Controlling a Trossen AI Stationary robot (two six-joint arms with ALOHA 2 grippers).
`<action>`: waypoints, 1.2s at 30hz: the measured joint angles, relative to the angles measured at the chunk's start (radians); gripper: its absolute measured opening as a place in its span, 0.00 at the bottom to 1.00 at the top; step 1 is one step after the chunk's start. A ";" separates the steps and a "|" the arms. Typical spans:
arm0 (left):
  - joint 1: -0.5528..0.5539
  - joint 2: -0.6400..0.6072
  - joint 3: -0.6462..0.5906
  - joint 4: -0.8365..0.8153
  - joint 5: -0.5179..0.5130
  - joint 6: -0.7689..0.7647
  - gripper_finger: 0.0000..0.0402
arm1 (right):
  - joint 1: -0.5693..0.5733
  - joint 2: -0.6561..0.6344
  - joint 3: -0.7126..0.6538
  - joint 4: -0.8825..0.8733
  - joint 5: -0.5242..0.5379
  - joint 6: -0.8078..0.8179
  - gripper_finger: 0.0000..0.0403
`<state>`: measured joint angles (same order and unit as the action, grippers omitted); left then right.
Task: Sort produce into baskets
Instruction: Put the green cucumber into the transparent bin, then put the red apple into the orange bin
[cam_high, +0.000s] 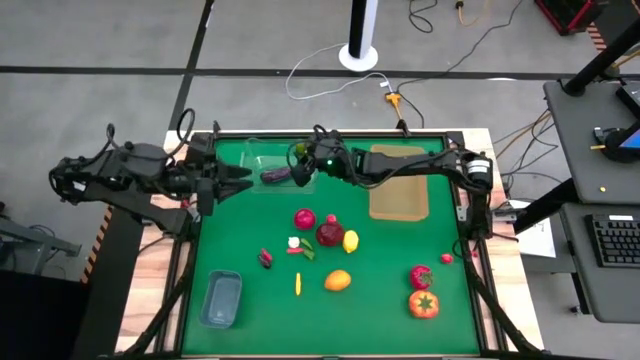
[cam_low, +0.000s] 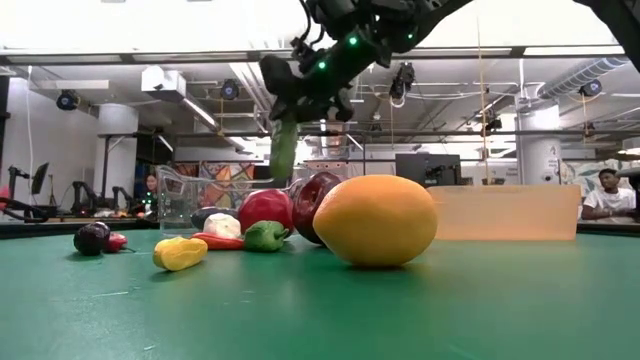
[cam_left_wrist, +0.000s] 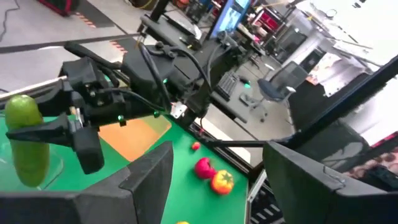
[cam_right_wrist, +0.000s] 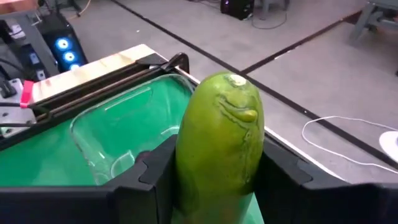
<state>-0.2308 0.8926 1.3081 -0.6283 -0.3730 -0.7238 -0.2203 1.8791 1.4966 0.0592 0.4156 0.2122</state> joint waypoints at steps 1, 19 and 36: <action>-0.008 0.001 -0.004 -0.001 -0.012 -0.003 0.58 | 0.000 0.004 0.001 0.003 0.000 -0.003 0.42; -0.017 0.056 -0.009 -0.053 -0.037 -0.027 0.58 | -0.005 -0.023 0.003 -0.024 -0.053 0.024 0.59; -0.019 0.112 -0.015 -0.263 0.052 -0.039 0.58 | 0.021 -0.266 0.256 -0.772 -0.229 0.157 0.61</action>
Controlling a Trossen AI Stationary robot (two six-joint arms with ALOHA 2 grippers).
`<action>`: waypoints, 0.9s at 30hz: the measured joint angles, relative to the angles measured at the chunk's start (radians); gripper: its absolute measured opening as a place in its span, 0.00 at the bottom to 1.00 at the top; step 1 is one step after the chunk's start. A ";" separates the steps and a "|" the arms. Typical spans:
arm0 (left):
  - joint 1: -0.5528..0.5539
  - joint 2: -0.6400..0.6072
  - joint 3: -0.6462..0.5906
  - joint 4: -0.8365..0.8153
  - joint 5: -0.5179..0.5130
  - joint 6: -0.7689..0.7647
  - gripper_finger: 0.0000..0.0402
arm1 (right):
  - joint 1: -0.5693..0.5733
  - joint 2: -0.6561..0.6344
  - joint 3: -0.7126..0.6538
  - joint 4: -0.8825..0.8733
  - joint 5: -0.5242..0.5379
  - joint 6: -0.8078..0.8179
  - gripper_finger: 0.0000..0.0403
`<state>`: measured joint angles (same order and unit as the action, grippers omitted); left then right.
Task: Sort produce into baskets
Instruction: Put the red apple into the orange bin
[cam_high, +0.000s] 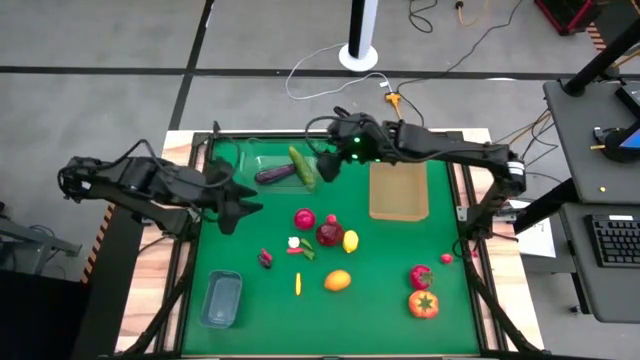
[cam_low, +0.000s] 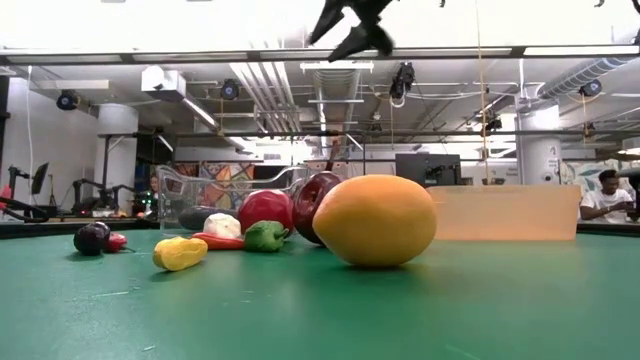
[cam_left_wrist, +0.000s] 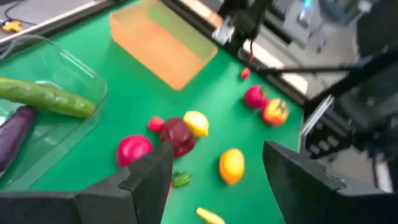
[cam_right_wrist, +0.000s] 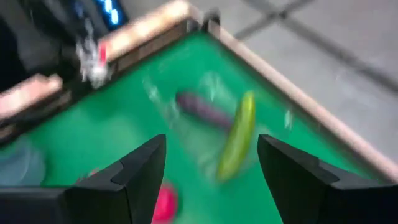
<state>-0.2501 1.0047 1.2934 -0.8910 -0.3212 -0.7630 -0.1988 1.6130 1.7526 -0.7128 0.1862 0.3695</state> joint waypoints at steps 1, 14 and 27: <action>0.000 0.013 0.000 0.000 0.014 0.017 0.58 | 0.006 -0.016 0.000 -0.051 -0.016 0.027 0.61; 0.000 0.166 0.000 0.002 0.087 0.287 0.58 | 0.164 -0.093 -0.006 -0.299 -0.060 0.022 0.68; 0.000 0.155 0.000 0.017 0.072 0.296 0.58 | 0.211 0.130 -0.006 -0.291 -0.144 -0.370 0.80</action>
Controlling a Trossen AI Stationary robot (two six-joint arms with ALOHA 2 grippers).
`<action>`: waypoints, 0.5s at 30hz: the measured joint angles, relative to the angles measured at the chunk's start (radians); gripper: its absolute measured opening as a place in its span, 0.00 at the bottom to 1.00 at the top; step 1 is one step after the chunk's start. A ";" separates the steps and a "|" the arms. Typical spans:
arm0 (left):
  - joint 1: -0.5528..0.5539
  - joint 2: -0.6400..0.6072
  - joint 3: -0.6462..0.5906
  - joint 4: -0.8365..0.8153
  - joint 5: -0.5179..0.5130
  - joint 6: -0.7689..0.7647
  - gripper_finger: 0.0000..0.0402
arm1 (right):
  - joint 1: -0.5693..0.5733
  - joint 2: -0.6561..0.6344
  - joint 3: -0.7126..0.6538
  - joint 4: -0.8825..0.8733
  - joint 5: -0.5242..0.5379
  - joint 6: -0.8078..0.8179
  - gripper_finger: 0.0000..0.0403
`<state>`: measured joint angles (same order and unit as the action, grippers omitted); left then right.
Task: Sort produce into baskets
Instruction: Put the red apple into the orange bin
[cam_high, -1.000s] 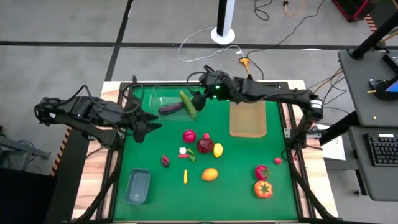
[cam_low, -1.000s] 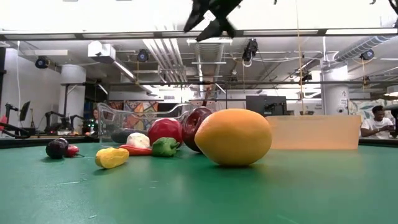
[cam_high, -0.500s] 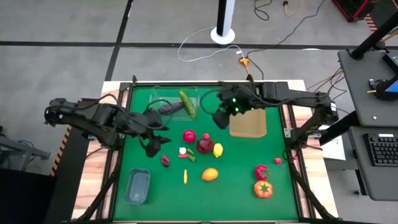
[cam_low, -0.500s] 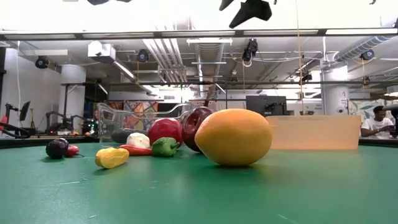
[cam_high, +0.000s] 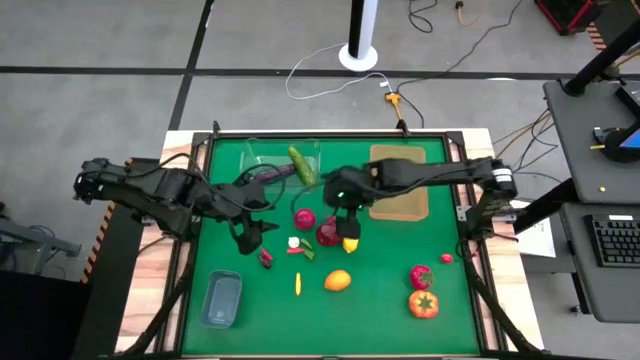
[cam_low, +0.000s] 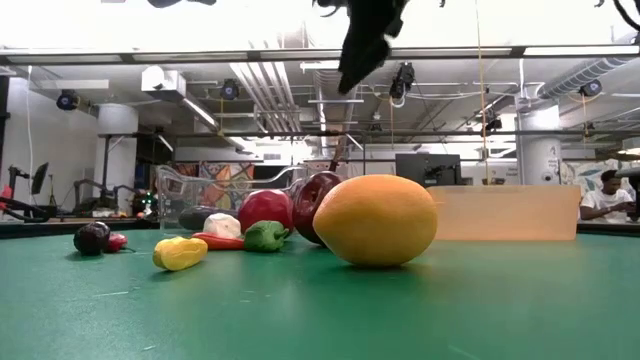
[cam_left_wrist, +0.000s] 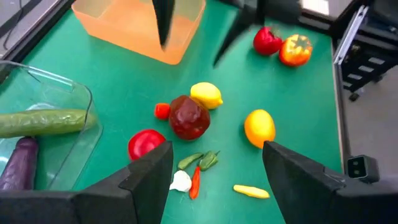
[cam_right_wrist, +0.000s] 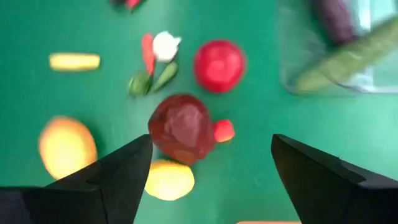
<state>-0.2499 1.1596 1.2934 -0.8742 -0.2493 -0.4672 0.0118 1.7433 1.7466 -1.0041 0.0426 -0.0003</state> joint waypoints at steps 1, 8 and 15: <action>0.000 -0.008 0.000 0.000 -0.001 -0.009 0.58 | 0.001 0.020 0.000 -0.001 -0.004 -0.038 0.80; -0.032 -0.058 0.000 -0.001 -0.013 -0.068 0.58 | -0.006 0.137 0.000 -0.002 -0.069 -0.188 0.81; -0.060 -0.066 0.000 -0.001 -0.058 -0.079 0.58 | -0.006 0.246 0.000 -0.003 -0.098 -0.222 0.81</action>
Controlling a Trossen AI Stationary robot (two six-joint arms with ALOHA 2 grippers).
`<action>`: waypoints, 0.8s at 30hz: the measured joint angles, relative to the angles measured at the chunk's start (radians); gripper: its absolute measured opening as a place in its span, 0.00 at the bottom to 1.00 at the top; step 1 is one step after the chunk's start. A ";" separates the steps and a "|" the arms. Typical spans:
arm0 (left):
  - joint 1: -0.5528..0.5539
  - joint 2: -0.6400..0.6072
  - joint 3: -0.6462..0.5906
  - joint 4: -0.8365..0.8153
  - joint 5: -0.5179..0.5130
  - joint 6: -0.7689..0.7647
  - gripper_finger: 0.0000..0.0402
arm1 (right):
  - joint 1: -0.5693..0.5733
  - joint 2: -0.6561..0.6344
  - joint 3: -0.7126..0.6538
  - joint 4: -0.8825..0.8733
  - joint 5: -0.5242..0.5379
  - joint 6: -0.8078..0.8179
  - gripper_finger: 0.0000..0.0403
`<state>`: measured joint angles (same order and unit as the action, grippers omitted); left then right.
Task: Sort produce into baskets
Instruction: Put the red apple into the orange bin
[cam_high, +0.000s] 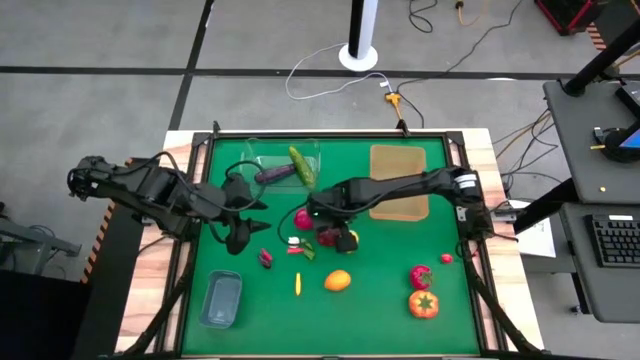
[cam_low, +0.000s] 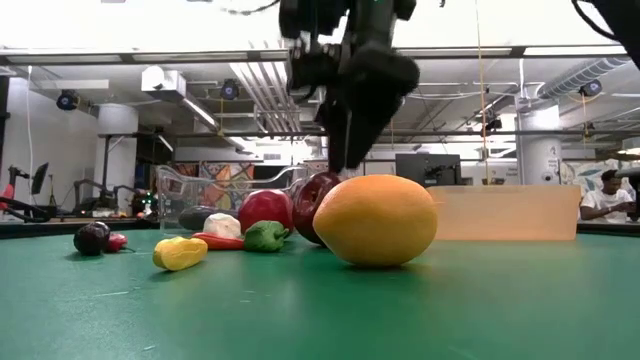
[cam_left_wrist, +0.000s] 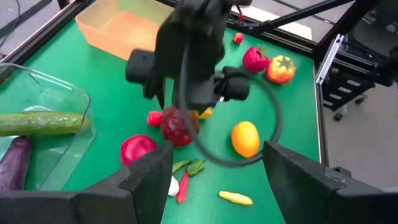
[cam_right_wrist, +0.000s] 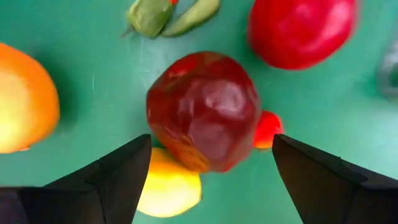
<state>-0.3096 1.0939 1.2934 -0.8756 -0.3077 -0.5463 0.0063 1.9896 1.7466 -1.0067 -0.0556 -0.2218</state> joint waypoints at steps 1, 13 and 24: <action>0.000 0.001 0.000 0.000 0.000 -0.002 0.58 | 0.000 0.015 0.000 0.002 -0.006 0.001 0.81; 0.000 0.004 0.000 -0.001 -0.019 -0.002 0.58 | -0.003 0.083 0.002 0.091 -0.015 0.024 0.81; 0.000 0.004 0.000 -0.001 -0.027 0.004 0.58 | -0.021 0.091 0.002 0.127 -0.081 0.042 0.68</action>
<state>-0.3092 1.0977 1.2934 -0.8766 -0.3345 -0.5418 -0.0145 2.0809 1.7485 -0.8801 -0.1370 -0.1800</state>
